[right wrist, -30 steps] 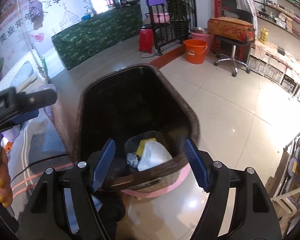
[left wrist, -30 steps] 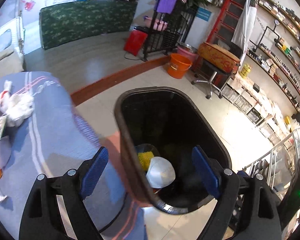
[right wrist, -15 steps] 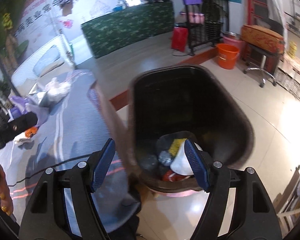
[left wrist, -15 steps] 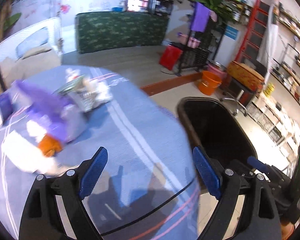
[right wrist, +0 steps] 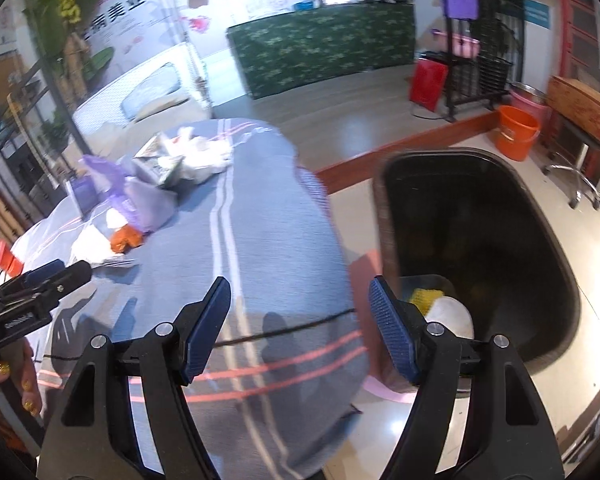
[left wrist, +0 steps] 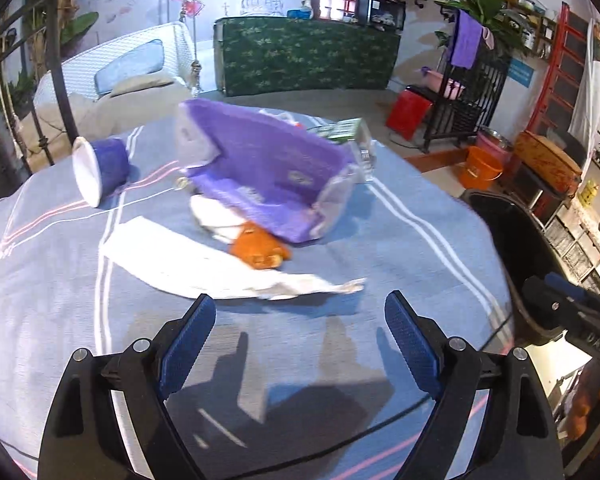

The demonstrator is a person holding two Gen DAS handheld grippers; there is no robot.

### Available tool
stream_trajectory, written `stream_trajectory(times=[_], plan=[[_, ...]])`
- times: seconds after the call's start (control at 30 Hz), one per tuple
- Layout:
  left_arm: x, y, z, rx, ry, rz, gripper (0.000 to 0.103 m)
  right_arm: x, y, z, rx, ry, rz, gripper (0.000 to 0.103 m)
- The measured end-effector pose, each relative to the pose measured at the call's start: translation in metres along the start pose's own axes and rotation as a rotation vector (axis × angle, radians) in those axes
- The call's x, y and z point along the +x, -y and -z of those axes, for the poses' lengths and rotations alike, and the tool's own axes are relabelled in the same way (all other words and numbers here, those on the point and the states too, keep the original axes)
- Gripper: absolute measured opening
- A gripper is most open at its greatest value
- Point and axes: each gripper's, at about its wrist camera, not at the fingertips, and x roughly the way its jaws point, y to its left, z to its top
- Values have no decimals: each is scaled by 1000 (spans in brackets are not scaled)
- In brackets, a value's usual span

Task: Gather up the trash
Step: 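Grasp the paper cup with left while right grasps the white paper strip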

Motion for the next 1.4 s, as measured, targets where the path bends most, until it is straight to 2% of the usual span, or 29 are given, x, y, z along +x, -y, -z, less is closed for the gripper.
stream_trajectory(times=[0.13,0.33,0.57,0.77,0.9,0.97,1.13,1.2,1.33,1.4], plan=[[-5,-28,10,-35,-2,-21,85,5,-31,-3,-74,-13,-61,71],[-12,-63,18,-88,-1,-52,85,23,-86,-4,-200,-84,-165,71],[-9,-125,13,-239,2,-78,85,41,-163,-5,-447,-79,-201,71],[-1,-167,-11,-291,22,-99,85,64,-203,-10,-619,-88,-199,69],[14,-192,-29,-308,19,-119,85,85,-213,-9,-665,-114,-176,59],[21,-203,-36,-328,16,-113,85,94,-218,-5,-704,-138,-155,48],[44,-218,-59,-321,25,-140,84,96,-226,3,-761,-149,-210,19],[58,-222,-73,-296,31,-137,83,95,-228,3,-768,-146,-219,13],[82,-223,-91,-257,12,-144,62,94,-226,0,-746,-152,-237,8],[89,-220,-92,-232,10,-132,56,95,-223,-3,-731,-159,-242,7]])
